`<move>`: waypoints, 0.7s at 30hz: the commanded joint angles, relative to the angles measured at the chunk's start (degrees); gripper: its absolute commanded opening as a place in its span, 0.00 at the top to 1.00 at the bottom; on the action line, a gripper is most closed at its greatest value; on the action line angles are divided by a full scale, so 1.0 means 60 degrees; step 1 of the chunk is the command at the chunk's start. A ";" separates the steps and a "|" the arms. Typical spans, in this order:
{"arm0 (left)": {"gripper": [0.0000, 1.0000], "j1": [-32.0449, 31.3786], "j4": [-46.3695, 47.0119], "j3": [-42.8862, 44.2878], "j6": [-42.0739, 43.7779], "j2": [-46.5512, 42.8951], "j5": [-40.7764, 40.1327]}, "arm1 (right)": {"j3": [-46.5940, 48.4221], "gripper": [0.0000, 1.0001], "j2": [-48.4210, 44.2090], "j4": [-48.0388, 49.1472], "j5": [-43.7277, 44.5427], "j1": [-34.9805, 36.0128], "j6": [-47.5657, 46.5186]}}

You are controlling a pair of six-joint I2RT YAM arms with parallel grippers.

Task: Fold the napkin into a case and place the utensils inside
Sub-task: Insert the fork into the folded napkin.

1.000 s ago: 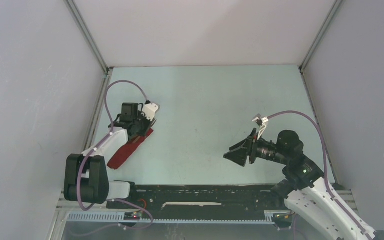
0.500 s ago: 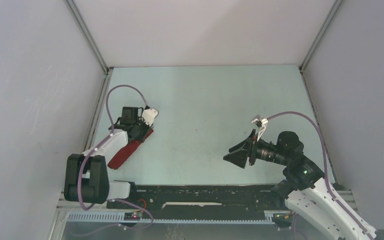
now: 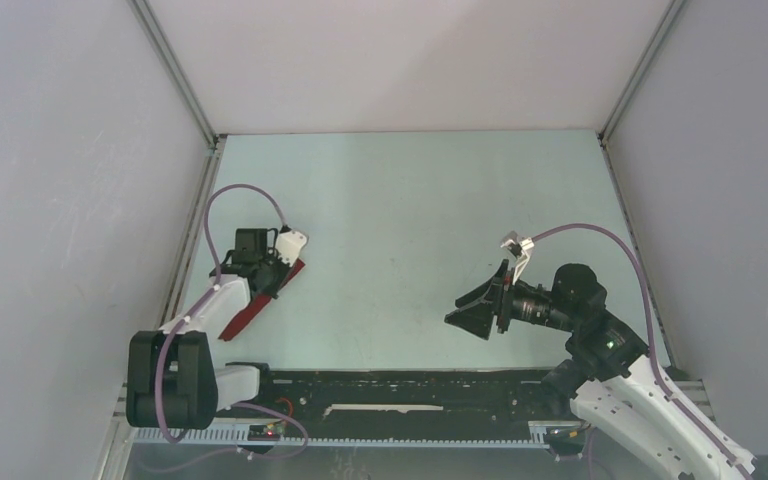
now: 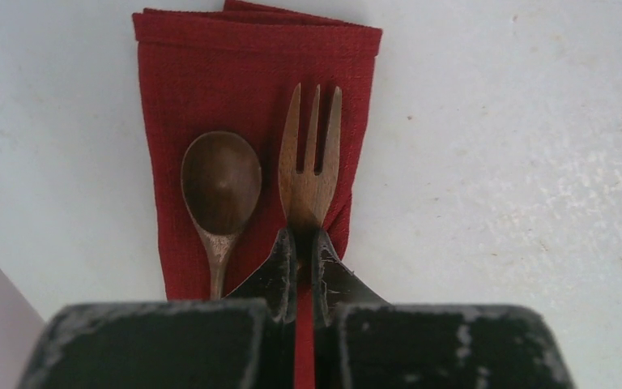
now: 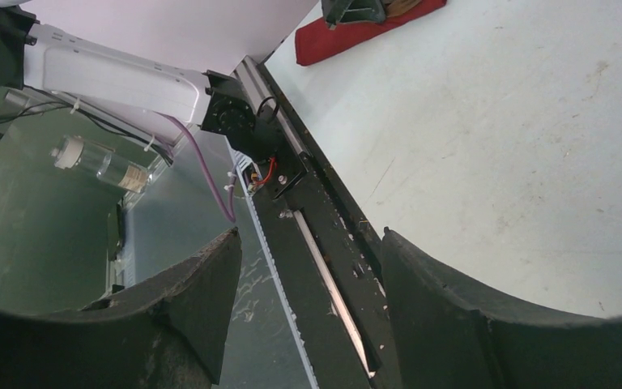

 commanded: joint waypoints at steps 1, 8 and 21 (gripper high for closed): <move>1.00 0.0272 -0.0073 0.0066 0.0344 -0.0105 -0.0308 | 0.0081 0.28 -0.0119 0.0242 0.0072 0.0125 -0.0214; 1.00 0.0473 -0.0224 0.0077 0.0407 -0.0097 -0.0467 | 0.0148 0.28 -0.0101 0.0156 0.0182 0.0243 -0.0307; 0.86 0.0608 -0.0207 -0.0078 0.0394 -0.0258 -0.0625 | 0.0148 0.28 -0.0073 0.0171 0.0269 0.0364 -0.0353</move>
